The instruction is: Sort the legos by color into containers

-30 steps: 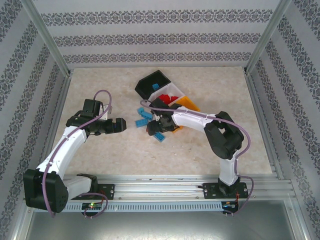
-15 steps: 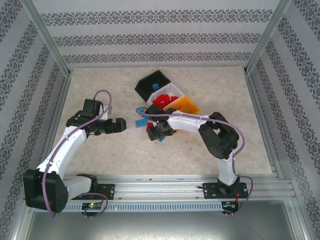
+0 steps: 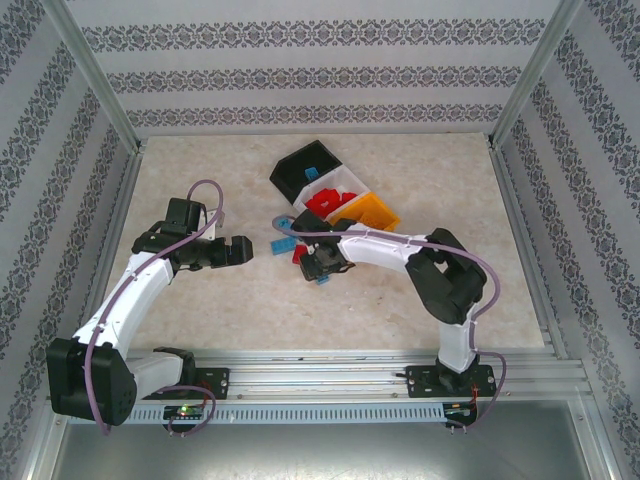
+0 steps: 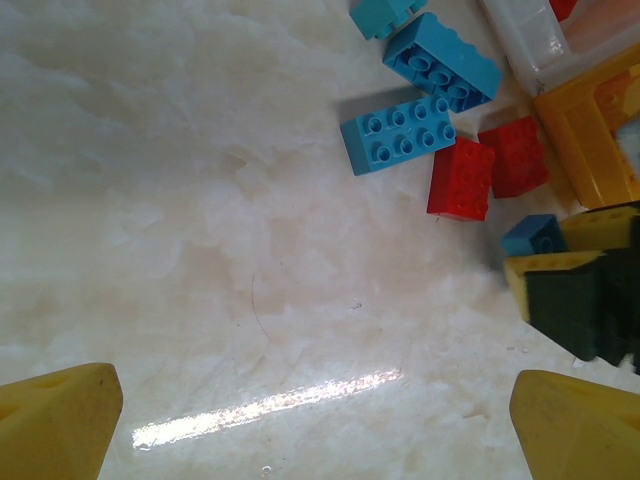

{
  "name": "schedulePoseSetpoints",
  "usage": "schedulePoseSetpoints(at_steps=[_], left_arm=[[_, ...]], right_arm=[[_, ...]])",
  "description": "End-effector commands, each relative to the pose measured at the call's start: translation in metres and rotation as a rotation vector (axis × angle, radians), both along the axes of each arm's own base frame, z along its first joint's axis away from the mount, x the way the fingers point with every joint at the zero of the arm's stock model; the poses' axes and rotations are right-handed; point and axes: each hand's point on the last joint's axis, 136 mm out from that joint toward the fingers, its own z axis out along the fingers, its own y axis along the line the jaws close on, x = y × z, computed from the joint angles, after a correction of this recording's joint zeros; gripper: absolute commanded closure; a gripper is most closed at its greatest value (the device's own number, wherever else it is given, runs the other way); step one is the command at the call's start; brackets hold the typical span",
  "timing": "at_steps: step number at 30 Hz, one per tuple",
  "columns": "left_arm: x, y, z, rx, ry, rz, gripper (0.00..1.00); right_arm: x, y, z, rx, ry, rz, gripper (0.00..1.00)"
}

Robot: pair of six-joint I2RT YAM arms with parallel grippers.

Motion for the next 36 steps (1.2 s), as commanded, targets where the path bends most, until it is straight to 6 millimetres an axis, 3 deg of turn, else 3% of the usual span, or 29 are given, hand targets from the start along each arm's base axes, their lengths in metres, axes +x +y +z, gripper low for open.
schedulePoseSetpoints(at_steps=[1, 3, 7, 13, 19, 25, 33, 36], left_arm=[[0.002, 0.000, 0.003, -0.013, -0.015, -0.006, 0.00], [0.002, 0.000, 0.002, -0.015, -0.014, -0.007, 0.00], [0.002, -0.001, 0.003, -0.018, -0.015, -0.008, 0.00], [0.001, -0.002, 0.001, -0.020, -0.007, -0.010, 0.00], [0.001, -0.002, -0.003, -0.020, 0.014, -0.010, 0.00], [0.002, -0.001, -0.005, -0.011, 0.019, -0.008, 0.00], [0.002, 0.000, -0.008, -0.005, 0.034, -0.010, 0.00], [0.002, 0.000, -0.008, -0.004, 0.033, -0.010, 0.00]], right_arm=[[0.008, 0.001, 0.053, 0.066, -0.076, -0.001, 0.63], [0.022, -0.002, 0.075, 0.102, -0.113, -0.016, 0.62], [0.069, -0.017, 0.110, 0.179, -0.167, -0.094, 0.62], [0.146, -0.030, 0.133, 0.316, -0.221, -0.226, 0.64], [0.210, -0.029, 0.137, 0.441, -0.252, -0.320, 0.64], [0.259, -0.026, 0.122, 0.507, -0.230, -0.381, 0.65], [0.299, -0.015, 0.120, 0.547, -0.249, -0.393, 0.64], [0.310, -0.014, 0.120, 0.554, -0.265, -0.399, 0.51]])
